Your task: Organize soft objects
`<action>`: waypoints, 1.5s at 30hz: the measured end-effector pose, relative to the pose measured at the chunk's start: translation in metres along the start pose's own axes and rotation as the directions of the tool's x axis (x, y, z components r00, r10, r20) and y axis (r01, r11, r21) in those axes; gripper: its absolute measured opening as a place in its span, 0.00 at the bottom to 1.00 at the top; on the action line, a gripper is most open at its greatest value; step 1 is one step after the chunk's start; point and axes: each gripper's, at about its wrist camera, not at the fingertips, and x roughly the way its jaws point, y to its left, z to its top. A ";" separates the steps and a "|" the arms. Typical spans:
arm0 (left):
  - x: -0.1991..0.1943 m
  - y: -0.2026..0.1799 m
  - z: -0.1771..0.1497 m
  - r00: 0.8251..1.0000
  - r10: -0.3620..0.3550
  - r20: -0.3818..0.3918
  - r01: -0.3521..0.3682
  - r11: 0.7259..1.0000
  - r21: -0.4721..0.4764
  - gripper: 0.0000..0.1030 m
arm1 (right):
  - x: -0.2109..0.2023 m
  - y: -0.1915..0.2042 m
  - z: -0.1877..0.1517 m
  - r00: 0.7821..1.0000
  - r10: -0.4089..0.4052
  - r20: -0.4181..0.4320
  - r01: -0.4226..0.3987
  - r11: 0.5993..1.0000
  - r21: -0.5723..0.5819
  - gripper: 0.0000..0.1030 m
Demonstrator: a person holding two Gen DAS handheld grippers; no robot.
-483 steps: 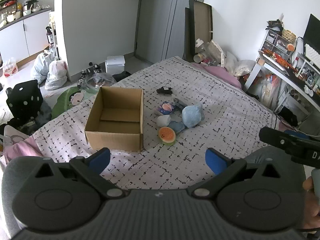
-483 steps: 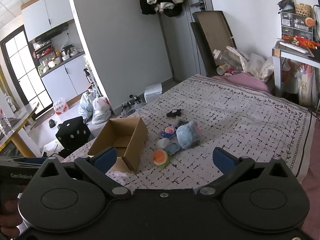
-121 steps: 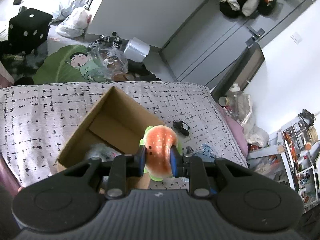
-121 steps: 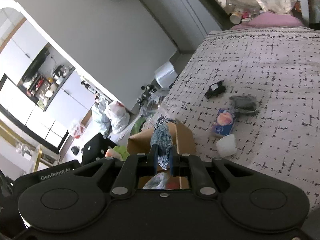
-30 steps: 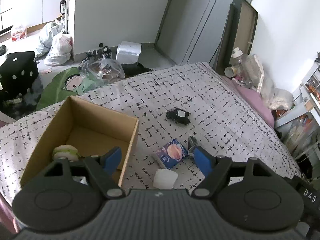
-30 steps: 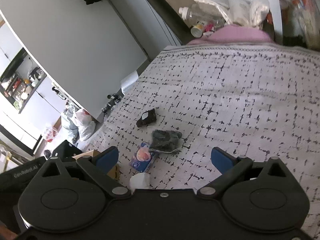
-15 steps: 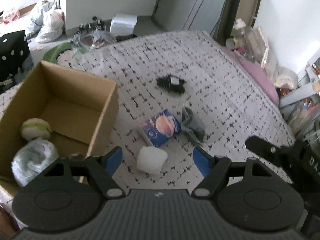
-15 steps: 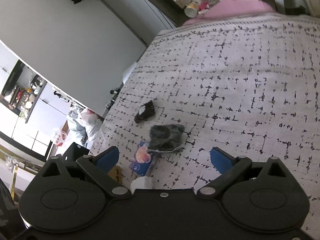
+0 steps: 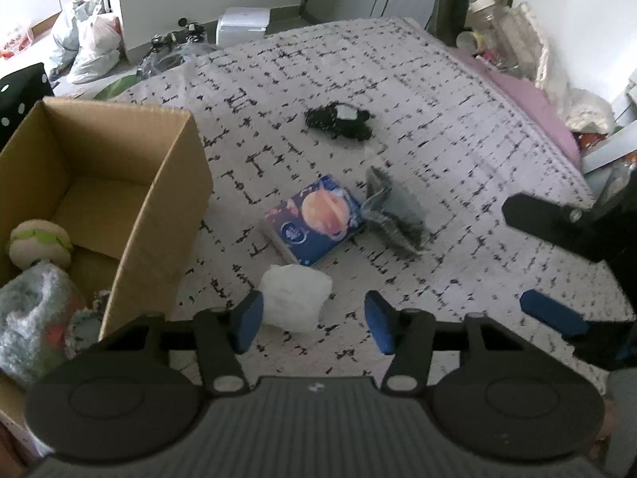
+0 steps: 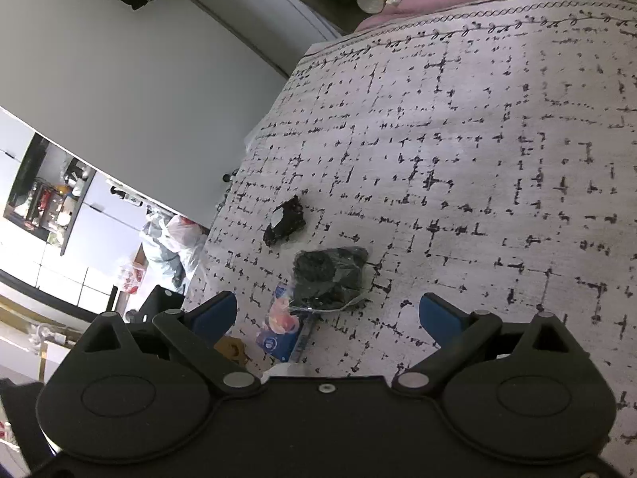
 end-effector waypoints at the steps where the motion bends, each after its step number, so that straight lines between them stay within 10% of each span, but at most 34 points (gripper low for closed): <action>1: 0.003 0.001 -0.001 1.000 0.003 -0.003 -0.003 1.000 -0.005 0.51 | 0.003 0.000 0.001 1.000 -0.001 -0.011 0.001 1.000 -0.002 0.96; 28: 0.044 0.011 0.003 0.999 0.022 -0.050 -0.028 0.990 -0.137 0.42 | 0.073 0.008 0.012 0.995 -0.004 -0.099 -0.002 0.998 -0.061 0.82; 36: 0.038 0.008 0.009 0.999 0.023 -0.046 -0.030 0.985 -0.169 0.42 | 0.080 0.012 0.003 0.992 -0.062 -0.107 0.050 0.992 -0.115 0.41; 45: 0.025 -0.010 0.007 0.999 0.037 -0.030 -0.042 0.985 -0.169 0.42 | 0.022 -0.001 0.000 0.989 -0.144 0.029 0.145 0.987 -0.062 0.36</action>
